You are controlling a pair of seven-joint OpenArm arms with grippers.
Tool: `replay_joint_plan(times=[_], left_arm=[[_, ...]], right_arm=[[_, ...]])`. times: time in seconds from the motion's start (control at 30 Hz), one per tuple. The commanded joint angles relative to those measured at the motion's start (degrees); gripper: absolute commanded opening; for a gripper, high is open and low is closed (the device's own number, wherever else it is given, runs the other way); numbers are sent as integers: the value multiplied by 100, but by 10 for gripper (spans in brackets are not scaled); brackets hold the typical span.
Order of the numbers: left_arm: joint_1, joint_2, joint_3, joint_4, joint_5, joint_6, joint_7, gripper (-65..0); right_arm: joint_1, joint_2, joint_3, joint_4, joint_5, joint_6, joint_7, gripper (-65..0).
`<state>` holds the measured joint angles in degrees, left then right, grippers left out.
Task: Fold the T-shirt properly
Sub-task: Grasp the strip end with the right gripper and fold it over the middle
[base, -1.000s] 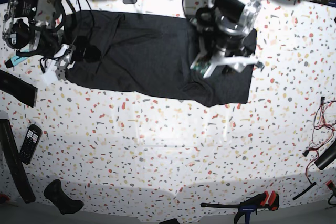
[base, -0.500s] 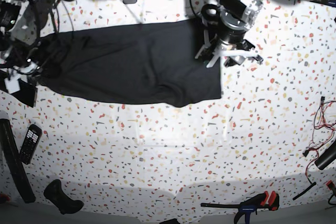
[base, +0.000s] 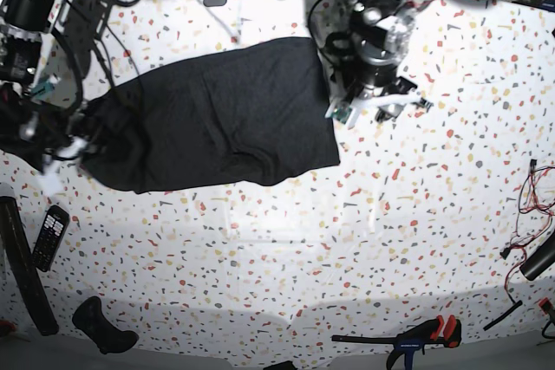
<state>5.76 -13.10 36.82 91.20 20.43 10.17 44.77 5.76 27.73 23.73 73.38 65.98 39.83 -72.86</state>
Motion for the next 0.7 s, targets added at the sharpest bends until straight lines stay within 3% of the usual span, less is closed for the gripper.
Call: replay_joint_plan(times=[0.0, 0.2, 0.37, 0.67], left_arm=[[-39, 105, -2, -83, -138, -76, 28, -371], [-133, 564, -2, -240, -96, -103, -15, -371], [-133, 590, -2, -240, -96, -120, -70, -371], [-133, 595, -2, -240, -98, -120, -74, -371]], right_arm=[[195, 70, -118, 125, 179, 17, 61, -650], [627, -492, -802, 125, 177, 17, 63, -650], [876, -1027, -1292, 129, 157, 17, 61, -650], [933, -1703, -2218, 129, 0, 17, 61, -650]])
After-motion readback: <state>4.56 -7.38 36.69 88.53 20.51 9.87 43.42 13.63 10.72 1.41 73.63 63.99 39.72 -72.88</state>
